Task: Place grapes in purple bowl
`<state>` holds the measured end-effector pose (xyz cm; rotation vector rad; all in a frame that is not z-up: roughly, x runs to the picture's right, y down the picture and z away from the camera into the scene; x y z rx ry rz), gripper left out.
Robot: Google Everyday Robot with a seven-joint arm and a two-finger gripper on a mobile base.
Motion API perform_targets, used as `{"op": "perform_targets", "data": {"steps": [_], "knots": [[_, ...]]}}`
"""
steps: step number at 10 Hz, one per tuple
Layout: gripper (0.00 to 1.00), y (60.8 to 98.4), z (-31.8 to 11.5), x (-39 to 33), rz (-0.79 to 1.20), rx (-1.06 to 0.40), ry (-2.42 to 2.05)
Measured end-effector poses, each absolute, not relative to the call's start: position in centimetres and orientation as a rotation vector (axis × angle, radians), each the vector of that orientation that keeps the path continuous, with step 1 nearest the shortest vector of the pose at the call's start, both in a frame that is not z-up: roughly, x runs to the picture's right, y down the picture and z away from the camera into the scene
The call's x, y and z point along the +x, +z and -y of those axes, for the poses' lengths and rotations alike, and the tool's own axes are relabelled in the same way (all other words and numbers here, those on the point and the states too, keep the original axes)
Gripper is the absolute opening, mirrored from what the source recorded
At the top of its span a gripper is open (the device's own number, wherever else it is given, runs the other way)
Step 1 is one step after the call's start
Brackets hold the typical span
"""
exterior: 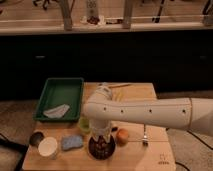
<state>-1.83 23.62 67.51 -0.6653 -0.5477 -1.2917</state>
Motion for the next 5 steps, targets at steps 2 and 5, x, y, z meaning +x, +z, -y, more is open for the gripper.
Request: {"op": "perform_targets", "data": {"steps": [2, 5], "knots": [[0.8, 67.57, -23.59, -1.86, 0.546, -0.668, -1.292], [0.8, 67.8, -23.66, -1.99, 0.549, -0.674, -1.291]]}}
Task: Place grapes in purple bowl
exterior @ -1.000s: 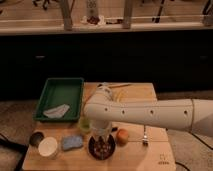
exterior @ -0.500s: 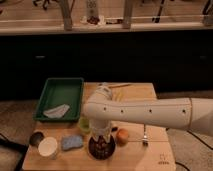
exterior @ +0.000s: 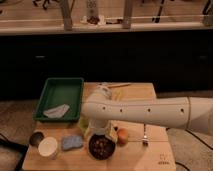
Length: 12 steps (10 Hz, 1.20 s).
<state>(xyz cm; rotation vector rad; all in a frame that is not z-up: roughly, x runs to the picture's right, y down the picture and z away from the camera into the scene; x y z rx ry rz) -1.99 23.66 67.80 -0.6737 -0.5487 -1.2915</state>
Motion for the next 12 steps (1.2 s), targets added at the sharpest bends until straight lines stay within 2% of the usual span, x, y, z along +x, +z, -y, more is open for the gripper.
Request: {"op": "perform_targets", "data": {"steps": [12], "knots": [[0.8, 68.74, -23.38, -1.68, 0.572, -0.691, -1.284]]}}
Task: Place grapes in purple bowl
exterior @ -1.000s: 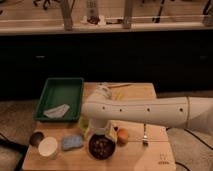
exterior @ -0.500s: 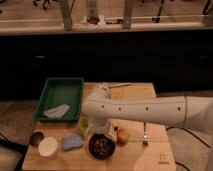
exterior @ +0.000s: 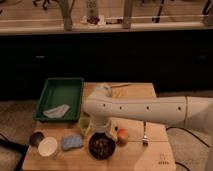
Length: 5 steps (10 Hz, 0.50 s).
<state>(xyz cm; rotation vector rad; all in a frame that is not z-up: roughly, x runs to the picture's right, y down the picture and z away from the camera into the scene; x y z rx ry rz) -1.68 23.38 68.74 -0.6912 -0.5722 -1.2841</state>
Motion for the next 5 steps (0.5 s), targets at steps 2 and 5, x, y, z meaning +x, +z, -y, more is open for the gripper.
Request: {"op": "perform_targets", "data": {"steps": [2, 5], "knots": [[0.8, 68.79, -23.32, -1.73, 0.577, -0.689, -1.286], [0.8, 68.79, -23.32, -1.73, 0.577, -0.689, -1.286]]}}
